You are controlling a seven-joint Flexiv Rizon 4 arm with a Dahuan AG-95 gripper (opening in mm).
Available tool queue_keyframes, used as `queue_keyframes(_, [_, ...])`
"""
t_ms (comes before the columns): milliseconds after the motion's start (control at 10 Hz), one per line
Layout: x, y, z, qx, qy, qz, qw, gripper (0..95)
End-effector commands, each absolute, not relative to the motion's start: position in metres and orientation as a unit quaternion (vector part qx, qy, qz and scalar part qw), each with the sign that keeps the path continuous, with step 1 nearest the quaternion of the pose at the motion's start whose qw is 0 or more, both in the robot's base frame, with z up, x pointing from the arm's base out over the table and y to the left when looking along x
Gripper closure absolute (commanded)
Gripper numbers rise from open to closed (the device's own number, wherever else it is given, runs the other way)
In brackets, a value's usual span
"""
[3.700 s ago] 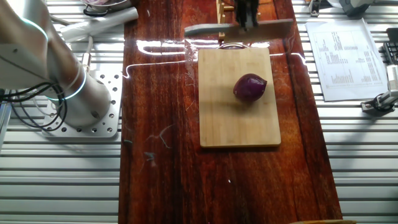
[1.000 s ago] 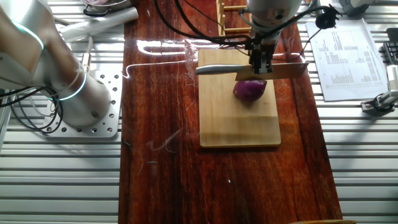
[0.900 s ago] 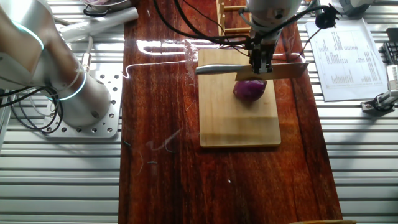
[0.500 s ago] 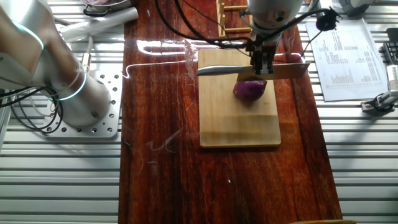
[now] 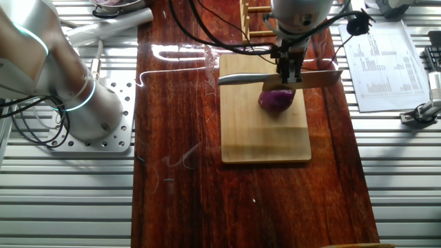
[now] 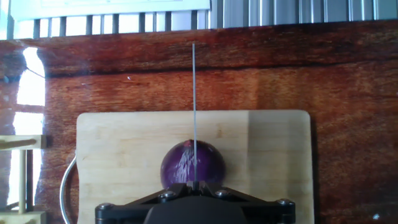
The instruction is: Chop the onions
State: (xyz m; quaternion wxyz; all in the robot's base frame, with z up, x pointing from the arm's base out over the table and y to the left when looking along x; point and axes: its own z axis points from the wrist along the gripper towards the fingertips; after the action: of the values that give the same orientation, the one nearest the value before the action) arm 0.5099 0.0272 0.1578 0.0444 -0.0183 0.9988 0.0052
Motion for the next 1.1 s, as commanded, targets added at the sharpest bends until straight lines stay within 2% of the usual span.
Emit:
queue_keyframes(100, [0.5093, 0.0269, 0.1577, -0.021, 0.999, 0.005, 0.044, 95.0])
queue_keyframes(1100, [0.5145, 0.0327, 0.1538, -0.022, 0.999, 0.004, 0.040, 95.0])
